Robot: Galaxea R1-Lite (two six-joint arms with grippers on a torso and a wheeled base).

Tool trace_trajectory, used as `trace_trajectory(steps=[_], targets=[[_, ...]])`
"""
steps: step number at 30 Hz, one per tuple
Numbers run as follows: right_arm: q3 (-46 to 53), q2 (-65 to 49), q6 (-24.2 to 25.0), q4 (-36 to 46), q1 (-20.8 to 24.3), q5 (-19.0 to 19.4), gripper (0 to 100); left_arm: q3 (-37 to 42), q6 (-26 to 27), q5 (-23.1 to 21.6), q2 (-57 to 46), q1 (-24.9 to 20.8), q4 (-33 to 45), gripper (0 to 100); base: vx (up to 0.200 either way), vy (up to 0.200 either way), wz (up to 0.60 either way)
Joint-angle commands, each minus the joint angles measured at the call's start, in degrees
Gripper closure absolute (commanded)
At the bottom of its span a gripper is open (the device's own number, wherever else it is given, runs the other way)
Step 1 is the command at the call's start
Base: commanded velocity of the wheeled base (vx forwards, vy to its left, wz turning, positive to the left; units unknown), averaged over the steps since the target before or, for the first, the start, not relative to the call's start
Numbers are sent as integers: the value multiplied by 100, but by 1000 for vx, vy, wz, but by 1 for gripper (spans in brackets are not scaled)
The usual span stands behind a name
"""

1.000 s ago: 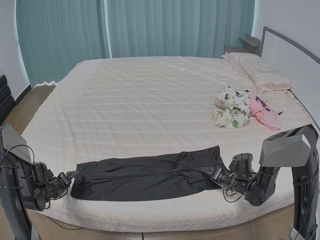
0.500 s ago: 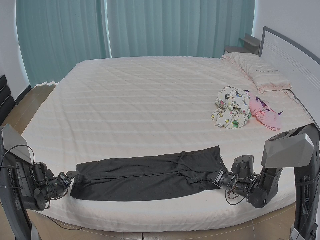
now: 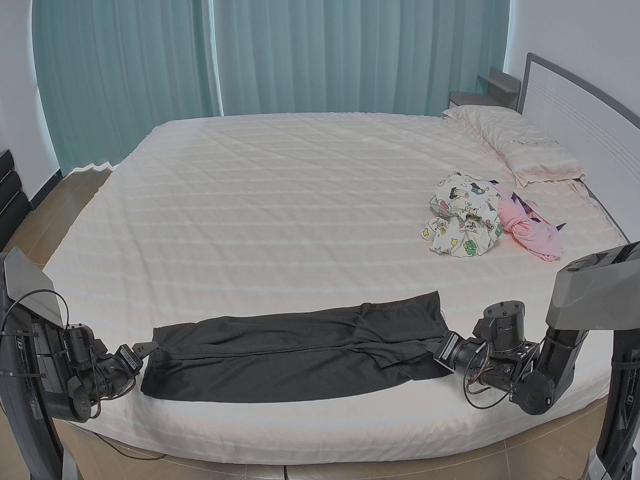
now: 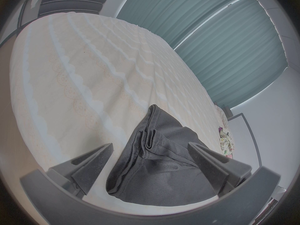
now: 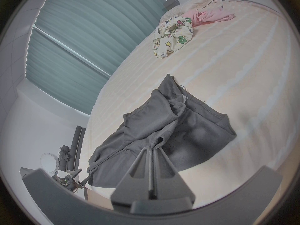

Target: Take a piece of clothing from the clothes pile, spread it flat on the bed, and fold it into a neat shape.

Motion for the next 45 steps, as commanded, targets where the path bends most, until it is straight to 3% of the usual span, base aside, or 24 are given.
trace_trajectory(steps=[1,14,21,22,30,39,45], targets=[[130,-273,-20,78,78,11,100,1,-1,1,2,1,-76,0,0,0,0],[121,-423,-99,640,52,134,100,-17,-10,1,2,1,-76,0,0,0,0],[95,-238,-433,1080,34,134,100,-17,-10,1,2,10,-76,0,0,0,0],[69,-176,-442,1080,8,125,0,-17,-10,1,2,10,-76,0,0,0,0],[86,-36,-661,1036,-10,90,0,-17,-10,1,2,10,-76,0,0,0,0],[-37,26,-573,798,-10,90,0,-8,-19,1,2,10,-76,0,0,0,0],[-107,-27,-362,596,-273,125,0,18,-19,1,-7,10,-76,0,0,0,0]])
